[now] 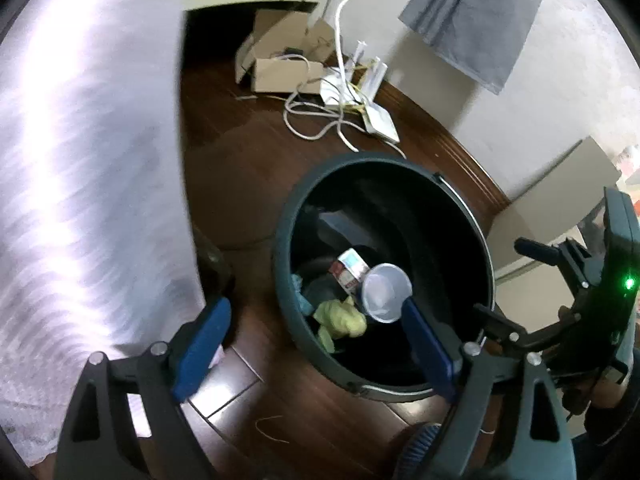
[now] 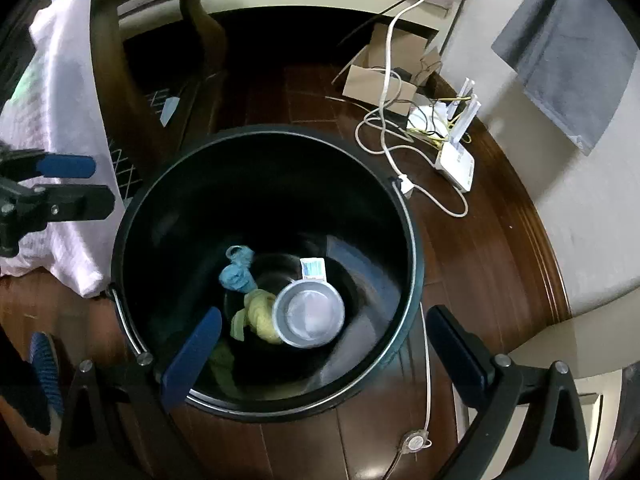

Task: Collect trash
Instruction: 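Open both grippers to drop the sock and cup into the bin, then move both tools back over the remaining table items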

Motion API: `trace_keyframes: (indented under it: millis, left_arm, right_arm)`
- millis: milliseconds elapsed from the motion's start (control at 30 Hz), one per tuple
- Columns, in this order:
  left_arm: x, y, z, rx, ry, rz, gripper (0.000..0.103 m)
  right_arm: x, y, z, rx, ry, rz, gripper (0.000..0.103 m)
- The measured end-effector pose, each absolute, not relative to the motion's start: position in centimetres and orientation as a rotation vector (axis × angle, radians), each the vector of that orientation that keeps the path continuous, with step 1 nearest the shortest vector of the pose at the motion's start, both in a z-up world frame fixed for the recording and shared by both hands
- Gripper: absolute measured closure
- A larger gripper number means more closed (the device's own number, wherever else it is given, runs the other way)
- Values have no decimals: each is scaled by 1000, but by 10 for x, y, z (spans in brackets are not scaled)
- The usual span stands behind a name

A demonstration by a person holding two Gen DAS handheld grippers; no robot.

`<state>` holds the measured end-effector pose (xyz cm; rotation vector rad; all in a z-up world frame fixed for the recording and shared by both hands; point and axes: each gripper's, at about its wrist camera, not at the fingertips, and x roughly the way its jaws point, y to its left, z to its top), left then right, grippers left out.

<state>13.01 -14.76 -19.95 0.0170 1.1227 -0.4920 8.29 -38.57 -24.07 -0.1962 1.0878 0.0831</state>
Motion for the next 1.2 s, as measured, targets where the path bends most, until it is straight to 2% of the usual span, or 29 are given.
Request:
trace_keyframes:
  millis: [367, 800, 933, 1200]
  left_arm:
    - [117, -136, -186, 11, 1088, -447, 14]
    - [91, -107, -145, 3, 966, -365, 14]
    - [87, -97, -131, 11, 923, -320, 5]
    - [79, -75, -102, 26, 846, -270, 0]
  right_arm:
    - [78, -377, -224, -172, 1061, 89, 0]
    - [71, -350, -183, -159, 987, 114, 0]
    - [65, -337, -170, -161, 960, 131, 0]
    - [63, -314, -147, -159, 915, 166, 0]
